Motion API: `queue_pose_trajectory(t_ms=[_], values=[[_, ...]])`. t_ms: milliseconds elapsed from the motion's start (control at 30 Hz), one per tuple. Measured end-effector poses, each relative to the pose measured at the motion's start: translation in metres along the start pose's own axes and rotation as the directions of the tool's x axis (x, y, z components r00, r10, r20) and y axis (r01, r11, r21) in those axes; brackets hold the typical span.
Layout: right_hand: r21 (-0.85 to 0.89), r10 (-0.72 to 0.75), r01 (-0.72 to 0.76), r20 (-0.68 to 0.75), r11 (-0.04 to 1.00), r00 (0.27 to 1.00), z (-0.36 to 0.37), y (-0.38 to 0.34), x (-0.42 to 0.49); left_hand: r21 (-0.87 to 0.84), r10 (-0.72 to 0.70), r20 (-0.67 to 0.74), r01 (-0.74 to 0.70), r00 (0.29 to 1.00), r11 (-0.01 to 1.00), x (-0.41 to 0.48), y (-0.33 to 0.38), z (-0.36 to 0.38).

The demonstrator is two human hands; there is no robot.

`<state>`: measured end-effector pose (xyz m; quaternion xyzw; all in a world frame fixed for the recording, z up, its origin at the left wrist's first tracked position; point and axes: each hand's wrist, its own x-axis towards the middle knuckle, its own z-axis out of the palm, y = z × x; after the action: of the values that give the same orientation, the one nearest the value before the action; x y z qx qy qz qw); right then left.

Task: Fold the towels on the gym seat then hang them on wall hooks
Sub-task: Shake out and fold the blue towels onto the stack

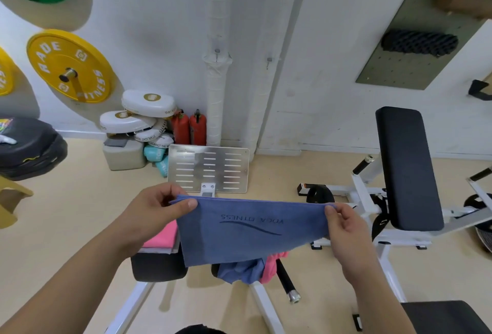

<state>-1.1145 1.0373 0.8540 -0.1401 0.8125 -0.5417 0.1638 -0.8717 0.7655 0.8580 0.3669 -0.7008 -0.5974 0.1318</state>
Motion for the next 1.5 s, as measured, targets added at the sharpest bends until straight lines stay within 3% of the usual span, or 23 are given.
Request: queue_pose_trajectory(t_ms=[100,200,267,367,500,633,933,1233,1333,1500], values=[[0.013,0.014,-0.014,0.017,1.0,1.0,0.012,0.002,0.001,-0.271,-0.128,-0.016,0.119,0.992,0.955,-0.003,-0.003,0.01],[0.073,0.046,-0.048,0.022,0.996,0.999,0.025,-0.002,0.0,-0.146,-0.191,-0.275,0.156,0.942,0.977,-0.004,-0.006,0.024],[0.13,0.05,-0.053,0.026,0.99,0.998,0.036,-0.007,-0.006,-0.062,-0.187,-0.355,0.177,0.916,0.982,-0.011,0.002,0.036],[0.164,0.035,-0.052,0.109,0.985,0.993,0.063,-0.02,-0.023,-0.131,-0.186,-0.281,0.154,0.941,0.979,-0.019,0.016,0.061],[0.164,-0.056,0.011,0.276,0.986,0.959,0.096,-0.036,-0.052,-0.198,-0.077,-0.13,0.05,0.988,0.979,-0.034,0.036,0.094],[0.191,-0.047,-0.01,0.293,0.982,0.955,0.1,-0.036,-0.061,-0.253,-0.006,-0.048,-0.006,0.999,0.968,-0.05,0.036,0.102],[0.193,0.055,-0.111,0.271,0.975,0.961,0.104,-0.022,-0.061,-0.366,-0.122,-0.134,0.065,0.983,0.928,-0.048,0.019,0.096],[0.078,-0.118,0.098,0.314,0.992,0.942,0.109,-0.023,-0.075,-0.346,-0.114,-0.125,0.064,0.986,0.936,-0.056,0.017,0.106],[0.134,-0.116,0.075,0.324,0.988,0.939,0.109,-0.027,-0.081,-0.271,-0.094,-0.117,0.059,0.989,0.961,-0.055,0.015,0.104],[0.202,0.003,-0.091,0.397,0.975,0.918,0.099,-0.03,-0.076,-0.188,0.0,-0.15,-0.029,0.989,0.982,-0.054,0.013,0.1]])
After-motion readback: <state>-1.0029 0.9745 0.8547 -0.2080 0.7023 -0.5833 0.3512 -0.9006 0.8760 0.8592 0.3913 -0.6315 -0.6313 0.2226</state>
